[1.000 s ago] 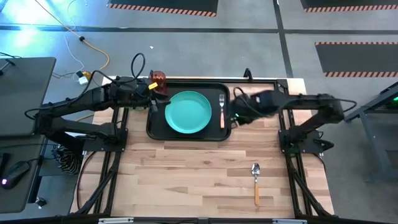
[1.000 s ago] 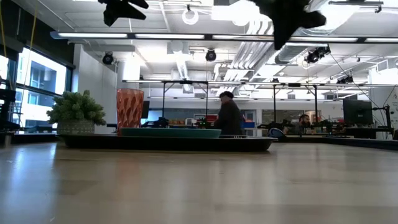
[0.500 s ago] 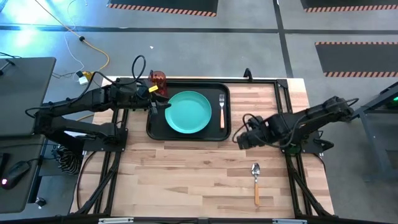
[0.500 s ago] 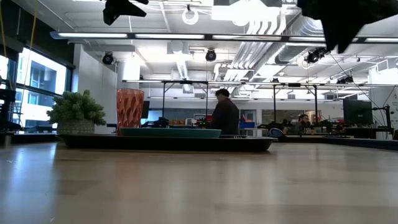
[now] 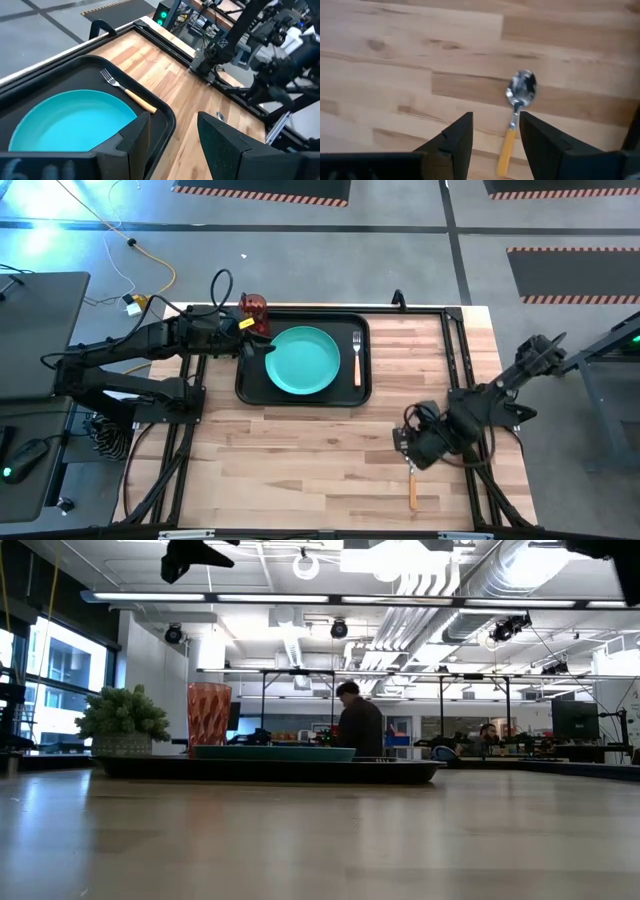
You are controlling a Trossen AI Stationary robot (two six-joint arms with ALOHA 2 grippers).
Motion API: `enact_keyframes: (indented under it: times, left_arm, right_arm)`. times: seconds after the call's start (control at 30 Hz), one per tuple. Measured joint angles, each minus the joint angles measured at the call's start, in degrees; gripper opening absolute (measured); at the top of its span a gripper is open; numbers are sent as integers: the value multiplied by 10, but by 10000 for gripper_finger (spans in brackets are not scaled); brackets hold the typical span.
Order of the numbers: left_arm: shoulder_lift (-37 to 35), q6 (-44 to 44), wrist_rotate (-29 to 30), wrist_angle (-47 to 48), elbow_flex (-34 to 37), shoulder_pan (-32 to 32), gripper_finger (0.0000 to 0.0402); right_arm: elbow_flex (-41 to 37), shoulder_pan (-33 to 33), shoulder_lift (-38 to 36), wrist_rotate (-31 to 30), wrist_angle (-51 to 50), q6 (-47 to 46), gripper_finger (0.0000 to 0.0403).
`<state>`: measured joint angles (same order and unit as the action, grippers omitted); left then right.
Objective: Pick and place plate/cup/fork/spoon on tray
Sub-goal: Put the brown spoon to the right of the blue plate on the black tray
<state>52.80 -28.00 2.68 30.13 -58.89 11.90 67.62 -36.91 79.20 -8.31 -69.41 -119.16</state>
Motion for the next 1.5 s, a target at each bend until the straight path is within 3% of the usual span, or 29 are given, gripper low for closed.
enact_keyframes:
  times: [0.23, 0.5, 0.83, 1.13, 1.5]
  left_arm:
    - [0, -30, 0, 0, 0, -13, 156]
    - [14, -34, 0, 0, 0, -79, 156]
    - [43, -34, 54, 1, 0, -144, 156]
    - [51, -37, 56, -4, 0, -158, 156]
    - [51, -48, 57, -5, 0, -158, 156]
  right_arm:
    - [-11, -53, 37, 5, 15, -72, 145]
    - [-11, -72, 102, 28, 41, -81, 145]
    - [-11, -89, 187, 59, 80, -84, 145]
    - [-11, -93, 236, 99, 103, -90, 145]
    - [-11, -93, 267, 97, 125, -89, 145]
